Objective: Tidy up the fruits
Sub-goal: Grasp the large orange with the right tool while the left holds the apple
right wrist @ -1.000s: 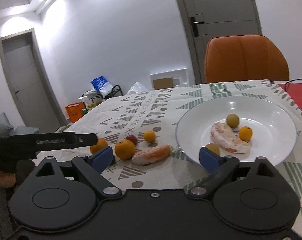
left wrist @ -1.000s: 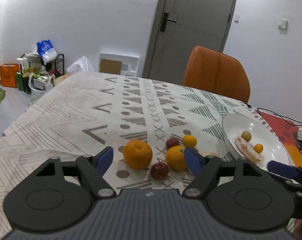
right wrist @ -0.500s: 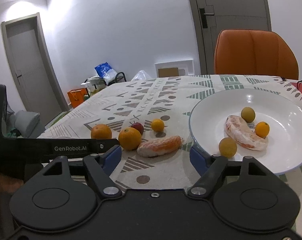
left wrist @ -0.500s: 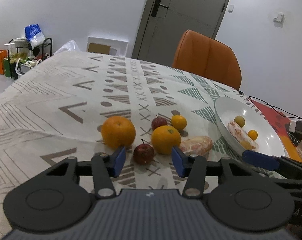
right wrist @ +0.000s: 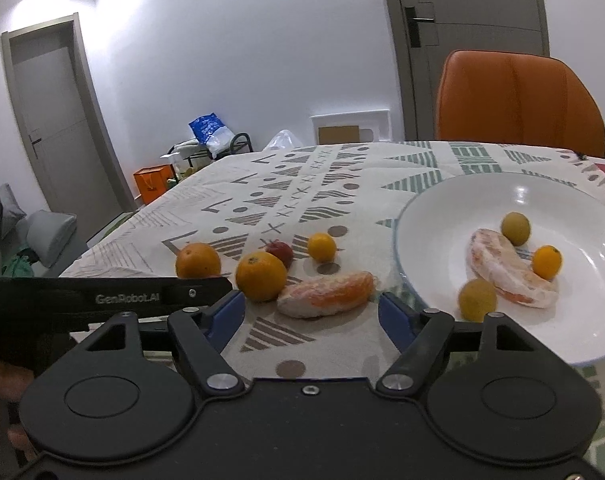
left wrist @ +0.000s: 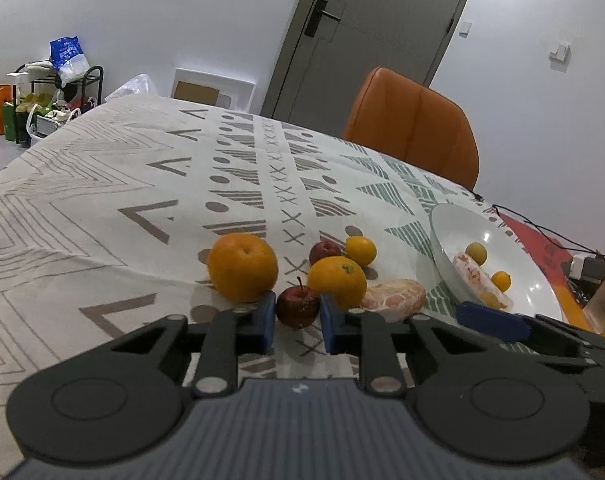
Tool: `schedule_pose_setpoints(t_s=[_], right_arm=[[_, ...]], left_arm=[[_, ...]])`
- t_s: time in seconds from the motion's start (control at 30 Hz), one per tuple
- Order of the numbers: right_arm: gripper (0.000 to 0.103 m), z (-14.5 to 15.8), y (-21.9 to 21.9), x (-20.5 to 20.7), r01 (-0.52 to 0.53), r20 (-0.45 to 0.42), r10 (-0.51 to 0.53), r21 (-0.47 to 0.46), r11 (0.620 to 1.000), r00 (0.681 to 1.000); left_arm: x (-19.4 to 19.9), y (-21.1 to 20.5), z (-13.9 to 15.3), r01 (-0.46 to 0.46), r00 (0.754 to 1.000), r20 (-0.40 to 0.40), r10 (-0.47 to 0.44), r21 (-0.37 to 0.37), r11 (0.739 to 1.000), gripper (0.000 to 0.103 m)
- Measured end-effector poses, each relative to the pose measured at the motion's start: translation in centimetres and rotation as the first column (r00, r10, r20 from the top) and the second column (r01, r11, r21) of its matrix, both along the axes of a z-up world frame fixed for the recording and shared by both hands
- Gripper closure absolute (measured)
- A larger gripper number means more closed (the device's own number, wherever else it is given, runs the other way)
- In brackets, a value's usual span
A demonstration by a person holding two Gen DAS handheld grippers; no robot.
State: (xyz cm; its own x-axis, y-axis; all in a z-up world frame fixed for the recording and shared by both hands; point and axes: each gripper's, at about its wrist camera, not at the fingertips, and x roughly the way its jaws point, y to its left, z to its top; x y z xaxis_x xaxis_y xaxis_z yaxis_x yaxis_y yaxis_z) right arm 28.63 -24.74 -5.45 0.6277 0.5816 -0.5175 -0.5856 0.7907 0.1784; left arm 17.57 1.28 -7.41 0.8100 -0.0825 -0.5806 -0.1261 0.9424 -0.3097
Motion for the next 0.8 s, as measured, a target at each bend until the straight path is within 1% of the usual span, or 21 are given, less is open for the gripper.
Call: schedule_pose_setpoints(t_s=[0.1, 0.33, 0.53, 0.67, 0.77, 0.8], right_arm=[[0.032, 0.2, 0.9, 0.1, -0.02, 0.009, 0.02, -0.001, 1.0, 1.0], [0.042, 0.5, 2.8, 0.6, -0.054, 0.012, 0.054, -0.003, 0.999, 0.998], [0.045, 0.6, 4.5, 0.8, -0.078, 0.018, 0.078, -0.021, 0.997, 0.997], [0.047, 0.3, 6.0, 1.2, -0.094, 0.021, 0.095, -0.057, 0.994, 0.995], [0.067, -0.4, 7.1, 1.5, -0.081, 0.02, 0.084, -0.11, 0.991, 0.996], [0.068, -0.5, 7.1, 1.6, -0.071, 0.019, 0.074, -0.123, 0.99, 0.997]], left_arm=[[-0.5, 0.6, 0.2, -0.015, 1.0, 0.003, 0.015, -0.002, 1.0, 0.081], [-1.3, 2.1, 0.9, -0.05, 0.999, 0.015, 0.05, -0.004, 0.999, 0.081], [-2.0, 3.6, 1.7, -0.087, 0.995, 0.039, 0.087, -0.006, 0.996, 0.081], [-2.3, 4.5, 2.1, -0.105, 0.993, 0.053, 0.106, -0.018, 0.994, 0.081], [-2.6, 5.1, 2.4, -0.115, 0.992, 0.058, 0.116, -0.023, 0.993, 0.081], [-2.6, 5.2, 2.5, -0.118, 0.991, 0.059, 0.119, -0.02, 0.993, 0.081]])
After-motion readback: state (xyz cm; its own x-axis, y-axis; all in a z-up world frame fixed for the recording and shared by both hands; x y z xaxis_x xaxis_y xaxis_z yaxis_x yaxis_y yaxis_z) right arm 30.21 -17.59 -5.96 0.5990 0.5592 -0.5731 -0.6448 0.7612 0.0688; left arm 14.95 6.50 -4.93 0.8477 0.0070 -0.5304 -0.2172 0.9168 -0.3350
